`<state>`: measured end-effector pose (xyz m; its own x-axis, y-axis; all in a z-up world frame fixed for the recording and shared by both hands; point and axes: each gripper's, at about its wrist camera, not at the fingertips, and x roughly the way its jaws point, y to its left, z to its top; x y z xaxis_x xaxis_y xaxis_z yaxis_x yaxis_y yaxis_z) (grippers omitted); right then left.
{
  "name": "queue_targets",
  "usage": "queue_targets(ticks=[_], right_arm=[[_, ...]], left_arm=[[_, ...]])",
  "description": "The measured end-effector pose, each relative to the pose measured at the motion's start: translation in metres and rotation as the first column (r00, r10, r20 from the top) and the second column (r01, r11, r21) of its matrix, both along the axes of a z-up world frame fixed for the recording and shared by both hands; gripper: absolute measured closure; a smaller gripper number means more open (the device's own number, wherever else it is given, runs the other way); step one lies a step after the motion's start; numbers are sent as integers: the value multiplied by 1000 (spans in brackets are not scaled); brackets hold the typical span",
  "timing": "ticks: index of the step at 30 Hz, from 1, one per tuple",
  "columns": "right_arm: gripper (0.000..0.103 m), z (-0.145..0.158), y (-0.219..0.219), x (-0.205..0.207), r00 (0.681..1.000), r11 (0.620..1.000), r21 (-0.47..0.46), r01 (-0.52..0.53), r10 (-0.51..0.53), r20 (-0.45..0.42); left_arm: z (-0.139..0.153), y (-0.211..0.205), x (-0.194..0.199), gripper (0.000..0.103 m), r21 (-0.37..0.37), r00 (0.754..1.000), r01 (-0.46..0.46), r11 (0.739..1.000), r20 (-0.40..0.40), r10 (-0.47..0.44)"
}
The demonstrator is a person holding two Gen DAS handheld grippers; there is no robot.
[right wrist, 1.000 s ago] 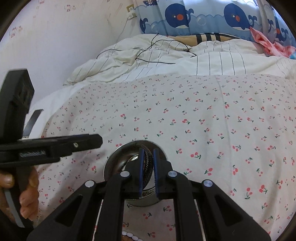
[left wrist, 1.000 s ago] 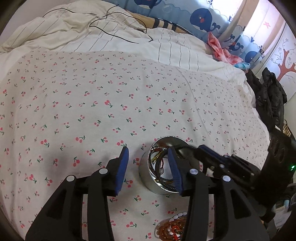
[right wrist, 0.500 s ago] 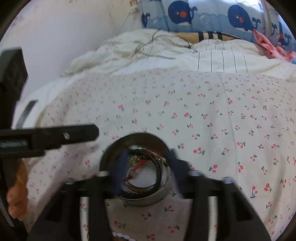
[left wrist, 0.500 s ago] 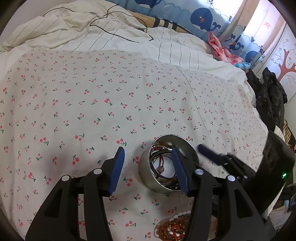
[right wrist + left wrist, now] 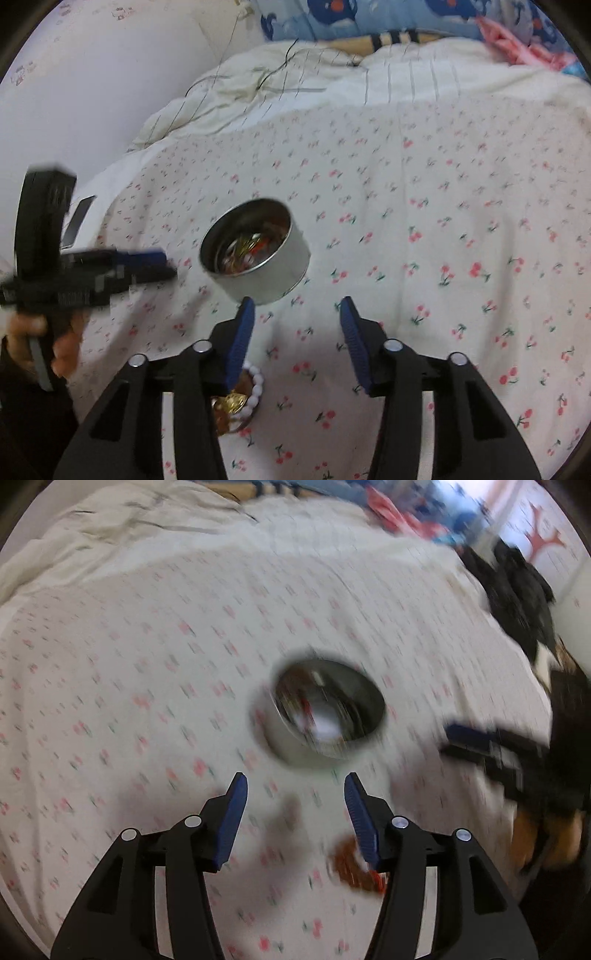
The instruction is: Organize jewelry
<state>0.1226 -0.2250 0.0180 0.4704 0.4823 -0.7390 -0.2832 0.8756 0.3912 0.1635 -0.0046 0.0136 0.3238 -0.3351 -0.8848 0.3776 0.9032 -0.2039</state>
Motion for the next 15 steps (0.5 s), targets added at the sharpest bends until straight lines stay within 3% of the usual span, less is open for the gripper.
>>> queue_targets(ticks=[3, 7, 11, 15], right_arm=[[63, 3, 11, -6, 996, 996, 4, -94, 94, -4], [63, -3, 17, -5, 995, 995, -3, -97, 97, -20], [63, -5, 15, -4, 997, 997, 0, -79, 79, -27], [63, -6, 16, -4, 997, 997, 0, -78, 78, -28]], left_arm=[[-15, -3, -19, 51, -12, 996, 62, 998, -57, -62], [-30, 3, -29, 51, -53, 992, 59, 997, -106, -65], [-34, 6, -40, 51, -108, 994, 62, 992, -85, -71], [-40, 2, -46, 51, -104, 994, 71, 992, -70, -78]])
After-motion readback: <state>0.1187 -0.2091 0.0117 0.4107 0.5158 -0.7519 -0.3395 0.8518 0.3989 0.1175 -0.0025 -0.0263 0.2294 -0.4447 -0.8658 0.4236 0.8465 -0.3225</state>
